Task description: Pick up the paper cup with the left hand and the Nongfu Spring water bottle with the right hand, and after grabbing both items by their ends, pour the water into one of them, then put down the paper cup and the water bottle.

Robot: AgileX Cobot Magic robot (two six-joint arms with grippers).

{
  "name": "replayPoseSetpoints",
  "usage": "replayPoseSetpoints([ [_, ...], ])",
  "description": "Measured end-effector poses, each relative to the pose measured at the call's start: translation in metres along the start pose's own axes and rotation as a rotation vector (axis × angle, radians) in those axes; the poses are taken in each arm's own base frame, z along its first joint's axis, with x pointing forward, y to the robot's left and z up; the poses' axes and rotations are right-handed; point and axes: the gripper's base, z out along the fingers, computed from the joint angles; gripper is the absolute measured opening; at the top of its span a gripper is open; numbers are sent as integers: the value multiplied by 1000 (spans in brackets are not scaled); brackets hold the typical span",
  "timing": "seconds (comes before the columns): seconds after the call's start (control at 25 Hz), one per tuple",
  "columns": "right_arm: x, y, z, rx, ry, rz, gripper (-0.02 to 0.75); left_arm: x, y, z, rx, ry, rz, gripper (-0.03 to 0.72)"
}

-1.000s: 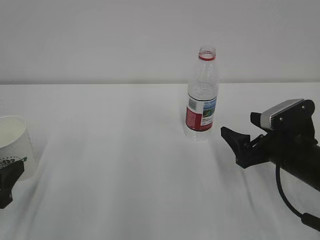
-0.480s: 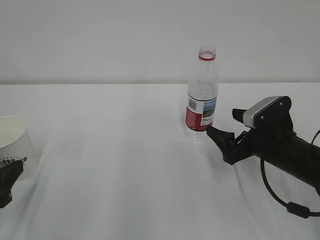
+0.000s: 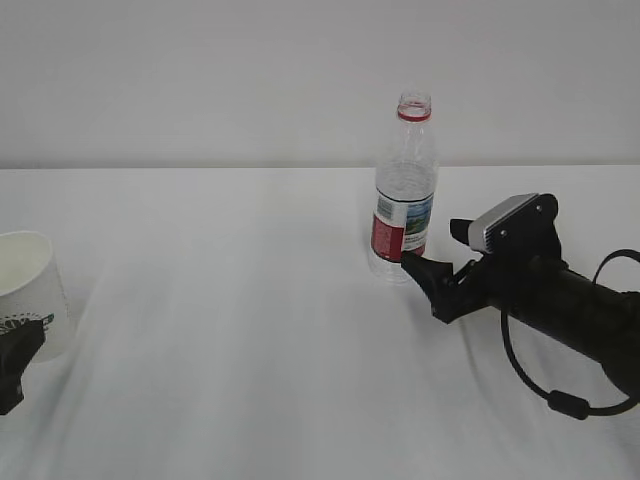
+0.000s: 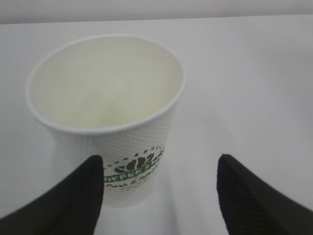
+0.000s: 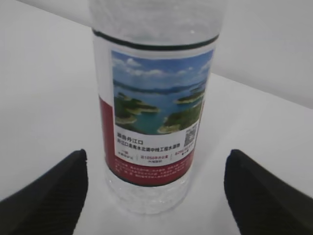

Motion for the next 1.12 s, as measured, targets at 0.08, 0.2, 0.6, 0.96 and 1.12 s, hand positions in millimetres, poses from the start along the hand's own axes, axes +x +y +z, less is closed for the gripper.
replayPoseSetpoints([
  [0.08, -2, -2, 5, -1, -12, 1, 663, 0, 0, 0, 0, 0, 0, 529],
  [0.2, -2, -5, 12, 2, -25, 8, 663, 0, 0, 0, -1, 0, 0, 529],
  [0.6, 1, -4, 32, -25, -48, 33, 662, 0, 0, 0, -2, -2, -1, 529],
  [0.96, -1, 2, 57, -60, -76, 6, 662, 0, 0, 0, -3, -2, -1, 529],
  [1.12, 2, -1, 68, -58, -72, 0, 661, 0, 0, 0, -3, -2, -1, 529],
])
